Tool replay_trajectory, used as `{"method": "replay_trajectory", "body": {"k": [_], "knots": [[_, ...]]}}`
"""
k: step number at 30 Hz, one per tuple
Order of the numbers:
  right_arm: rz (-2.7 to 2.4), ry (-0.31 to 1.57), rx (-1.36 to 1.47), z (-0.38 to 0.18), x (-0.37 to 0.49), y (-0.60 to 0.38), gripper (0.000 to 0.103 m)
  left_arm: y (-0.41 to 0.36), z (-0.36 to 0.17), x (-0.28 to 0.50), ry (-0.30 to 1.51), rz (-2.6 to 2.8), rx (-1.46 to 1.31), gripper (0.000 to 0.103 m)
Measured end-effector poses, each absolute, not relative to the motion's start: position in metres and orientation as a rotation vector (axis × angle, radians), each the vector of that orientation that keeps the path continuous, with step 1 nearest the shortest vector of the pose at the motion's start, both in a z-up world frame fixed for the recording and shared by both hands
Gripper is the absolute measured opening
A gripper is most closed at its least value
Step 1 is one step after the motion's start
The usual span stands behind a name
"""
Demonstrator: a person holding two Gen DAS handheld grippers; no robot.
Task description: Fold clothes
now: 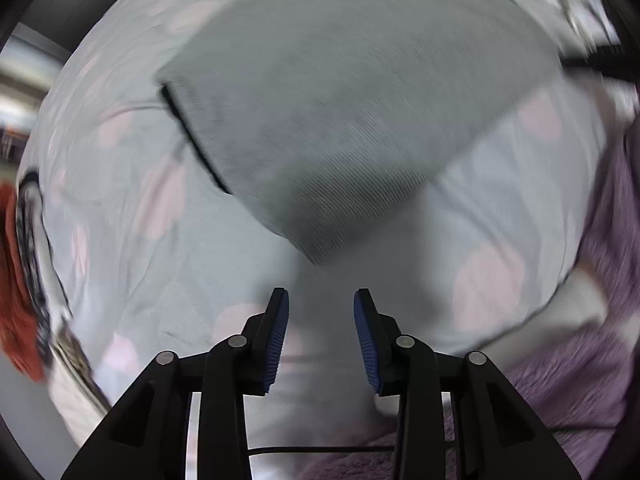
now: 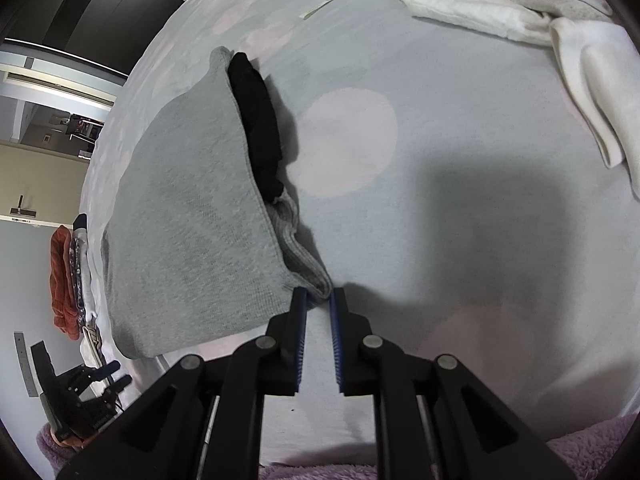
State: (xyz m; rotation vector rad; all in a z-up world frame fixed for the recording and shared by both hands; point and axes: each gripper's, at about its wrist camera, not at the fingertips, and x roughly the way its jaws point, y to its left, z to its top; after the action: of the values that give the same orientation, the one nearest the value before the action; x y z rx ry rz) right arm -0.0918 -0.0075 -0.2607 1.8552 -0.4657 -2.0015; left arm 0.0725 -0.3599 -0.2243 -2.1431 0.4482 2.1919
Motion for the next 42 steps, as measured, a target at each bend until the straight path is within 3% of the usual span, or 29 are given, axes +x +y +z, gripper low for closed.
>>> {"method": "replay_trajectory", "body": {"k": [6, 11, 14, 16, 25, 37, 42], "knots": [[-1.997, -0.470, 1.860, -0.260, -0.096, -0.008, 0.013, -0.345, -0.241, 0.061, 0.684, 2.181, -2.137, 0.038], [-1.990, -0.460, 1.864, -0.260, -0.098, -0.011, 0.013, -0.345, -0.233, 0.042, 0.632, 2.296, -2.066, 0.037], [-1.988, -0.451, 1.867, -0.259, -0.108, -0.005, 0.013, -0.346, -0.232, 0.035, 0.560, 2.303, -2.078, 0.018], [-1.996, -0.440, 1.863, -0.260, -0.108, -0.006, 0.013, -0.349, -0.241, 0.034, 0.569, 2.250, -2.153, 0.012], [-2.025, -0.422, 1.895, -0.268, -0.102, -0.004, 0.009, -0.370, -0.260, 0.040, 0.658, 2.098, -2.400, 0.015], [-2.091, -0.612, 1.727, -0.253, -0.114, 0.009, 0.013, -0.418, -0.202, 0.032, 0.145, 2.567, -2.343, 0.015], [-2.094, -0.654, 1.629, -0.250, -0.128, -0.014, 0.033, -0.399, -0.179, 0.022, -0.067, 2.813, -2.220, 0.015]]}}
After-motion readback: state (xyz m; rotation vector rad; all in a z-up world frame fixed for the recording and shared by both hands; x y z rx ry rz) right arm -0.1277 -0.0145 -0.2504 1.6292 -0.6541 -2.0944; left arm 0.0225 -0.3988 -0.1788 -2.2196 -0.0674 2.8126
